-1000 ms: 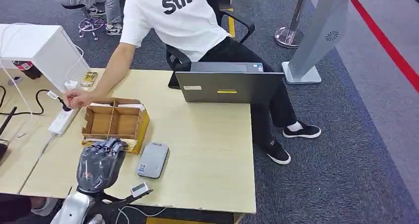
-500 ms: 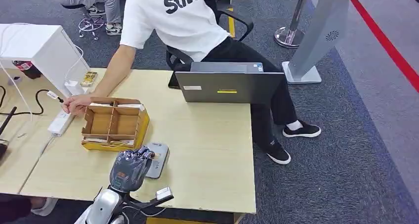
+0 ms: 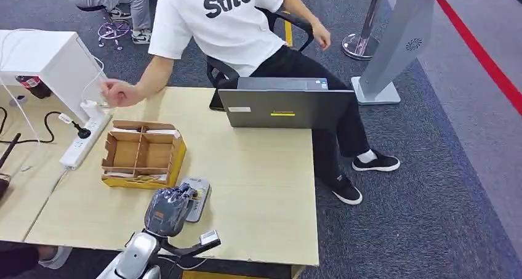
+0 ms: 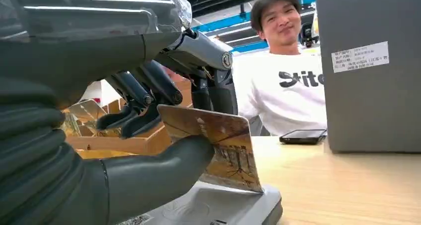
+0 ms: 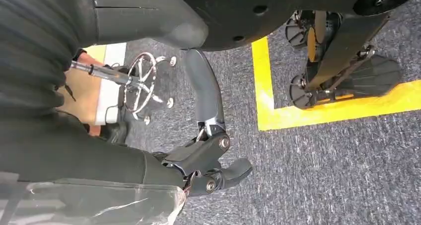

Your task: Pass the card to the sensor for recognition and then transmit it.

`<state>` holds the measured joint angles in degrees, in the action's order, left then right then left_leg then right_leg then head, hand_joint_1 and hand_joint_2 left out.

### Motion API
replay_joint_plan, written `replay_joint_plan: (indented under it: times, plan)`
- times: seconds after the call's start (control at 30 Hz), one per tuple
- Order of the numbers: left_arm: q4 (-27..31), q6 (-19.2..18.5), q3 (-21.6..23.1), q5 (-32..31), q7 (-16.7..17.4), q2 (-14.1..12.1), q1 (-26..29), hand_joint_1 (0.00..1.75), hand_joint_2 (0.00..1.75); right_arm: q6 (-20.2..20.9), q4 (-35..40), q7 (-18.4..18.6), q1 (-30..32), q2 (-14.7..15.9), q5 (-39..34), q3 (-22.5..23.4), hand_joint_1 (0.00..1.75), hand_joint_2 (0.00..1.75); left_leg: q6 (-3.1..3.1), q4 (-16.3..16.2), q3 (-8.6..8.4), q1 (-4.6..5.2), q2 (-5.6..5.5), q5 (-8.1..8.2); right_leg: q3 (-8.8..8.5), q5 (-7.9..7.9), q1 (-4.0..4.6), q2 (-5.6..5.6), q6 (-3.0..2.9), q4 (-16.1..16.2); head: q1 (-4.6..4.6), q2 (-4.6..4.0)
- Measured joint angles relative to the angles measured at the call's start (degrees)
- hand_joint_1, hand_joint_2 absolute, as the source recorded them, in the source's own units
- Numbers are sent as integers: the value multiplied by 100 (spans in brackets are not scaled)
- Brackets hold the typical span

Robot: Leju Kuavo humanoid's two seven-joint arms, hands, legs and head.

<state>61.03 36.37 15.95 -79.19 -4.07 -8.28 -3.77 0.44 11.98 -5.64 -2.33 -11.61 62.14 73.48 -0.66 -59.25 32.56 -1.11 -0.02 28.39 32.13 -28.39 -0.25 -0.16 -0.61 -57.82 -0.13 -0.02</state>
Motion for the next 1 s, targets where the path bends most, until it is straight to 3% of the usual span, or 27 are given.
replay_joint_plan:
  times: [0.17, 0.33, 0.7, 0.77, 0.8, 0.87, 0.9, 0.93, 0.97, 1.0]
  plan:
    - [-105, 81, 39, 261, -7, 9, -142, 175, 175, -2, -7, -2, 1, 15, 11, -9, 0, 175, 0, 0, -1, 0, -1, -1, -2, 1, 0, -1, 0, 0, 0, 0]
    - [200, 144, 18, 1225, -216, -81, -348, 175, 175, -33, -9, -22, 3, 22, -33, -7, 0, 175, -1, -1, 0, -1, -1, -5, 0, 6, 1, -1, 4, -2, 0, 0]
    - [922, -160, -724, 1956, -328, -966, -1006, 175, 175, -26, -9, -101, -7, 22, -76, -4, 0, 175, -12, 1, 1, -4, 4, -12, -2, 11, 4, 9, -3, -13, 0, 0]
    - [983, -197, -881, 1982, -339, -1110, -1053, 14, 175, -24, -9, -96, -12, 22, -87, -2, 0, 175, -12, 1, 1, -4, 9, -12, -1, 12, 4, 13, -5, -14, -2, 0]
    - [1012, -201, -953, 2000, -341, -1154, -1066, 96, 175, -24, -9, -94, -11, 22, -90, 0, 0, 175, -12, 1, 0, -4, 10, -12, 0, 13, 4, 14, -5, -14, 0, 0]
    - [1082, -205, -1103, 2039, -341, -1259, -1066, 96, 175, -15, -9, -94, -13, 22, -90, 4, 0, 175, -13, 1, 1, -4, 10, -13, 0, 13, 4, 14, -5, -14, 0, 0]
    - [1108, -205, -1156, 2061, -339, -1292, -1066, 113, 175, -9, -9, -94, -14, 22, -92, 7, 0, 175, -14, 1, 1, -4, 9, -14, 1, 13, 3, 14, -5, -13, 0, 0]
    - [1143, -208, -1204, 2096, -334, -1303, -1066, 75, 175, -9, -9, -94, -17, 22, -94, 7, 0, 175, -15, 1, 1, -4, 8, -14, 0, 13, 3, 13, -5, -13, -2, 0]
    - [1182, -218, -1241, 2116, -330, -1318, -1066, 21, 175, -9, -9, -94, -23, 22, -96, 7, 0, 175, -15, 1, 2, -4, 8, -14, 0, 13, 3, 13, -5, -13, 0, 0]
    - [1211, -227, -1278, 2138, -326, -1329, -1066, 0, 175, -9, -9, -94, -28, 22, -96, 7, 0, 175, -15, 1, 3, -3, 7, -14, 0, 14, 3, 12, -6, -13, 0, 0]
